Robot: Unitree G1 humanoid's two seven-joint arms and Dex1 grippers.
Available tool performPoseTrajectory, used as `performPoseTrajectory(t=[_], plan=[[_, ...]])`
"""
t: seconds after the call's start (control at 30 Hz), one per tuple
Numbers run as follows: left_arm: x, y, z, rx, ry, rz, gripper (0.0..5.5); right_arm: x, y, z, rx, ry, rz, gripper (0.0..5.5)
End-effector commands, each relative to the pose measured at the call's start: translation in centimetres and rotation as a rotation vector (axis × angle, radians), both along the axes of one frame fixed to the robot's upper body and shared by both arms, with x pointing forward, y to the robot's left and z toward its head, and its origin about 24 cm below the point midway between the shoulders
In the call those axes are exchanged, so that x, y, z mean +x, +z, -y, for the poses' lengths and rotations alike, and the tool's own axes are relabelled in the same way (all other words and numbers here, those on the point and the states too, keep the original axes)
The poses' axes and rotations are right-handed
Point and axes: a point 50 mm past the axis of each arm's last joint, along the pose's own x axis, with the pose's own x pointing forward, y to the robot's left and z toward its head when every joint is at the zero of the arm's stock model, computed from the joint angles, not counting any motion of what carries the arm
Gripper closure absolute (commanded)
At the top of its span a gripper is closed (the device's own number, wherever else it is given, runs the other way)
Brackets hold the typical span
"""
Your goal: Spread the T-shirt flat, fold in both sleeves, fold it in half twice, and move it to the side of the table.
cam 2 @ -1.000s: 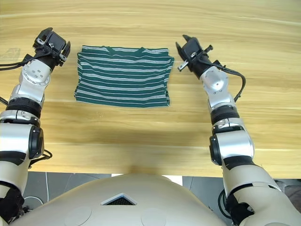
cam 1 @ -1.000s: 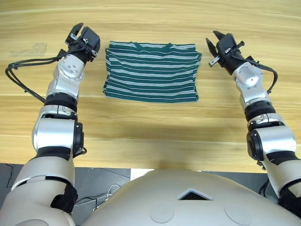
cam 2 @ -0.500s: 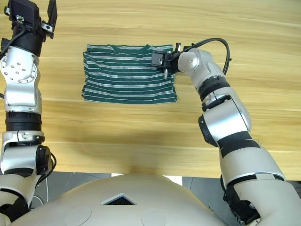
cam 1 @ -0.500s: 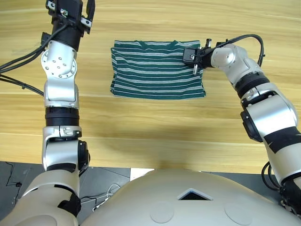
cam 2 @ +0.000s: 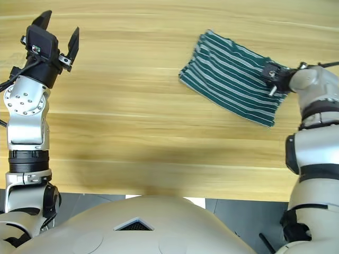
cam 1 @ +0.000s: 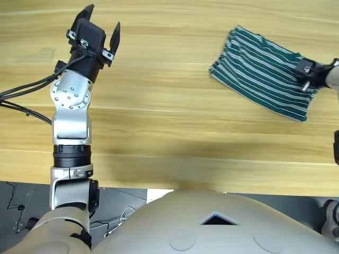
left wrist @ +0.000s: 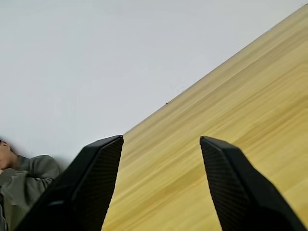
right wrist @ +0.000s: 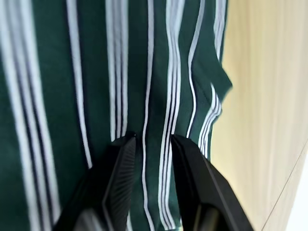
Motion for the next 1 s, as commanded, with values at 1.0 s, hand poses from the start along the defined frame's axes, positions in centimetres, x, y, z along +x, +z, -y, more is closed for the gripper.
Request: performPoseTrajectory(t=[1.0], plan=[[-4.1,-2.3,1.9,0.333,-0.330,-0.016,2.55,-11.8,2.1,-18.0,0.874,0.789,0.207,4.15]])
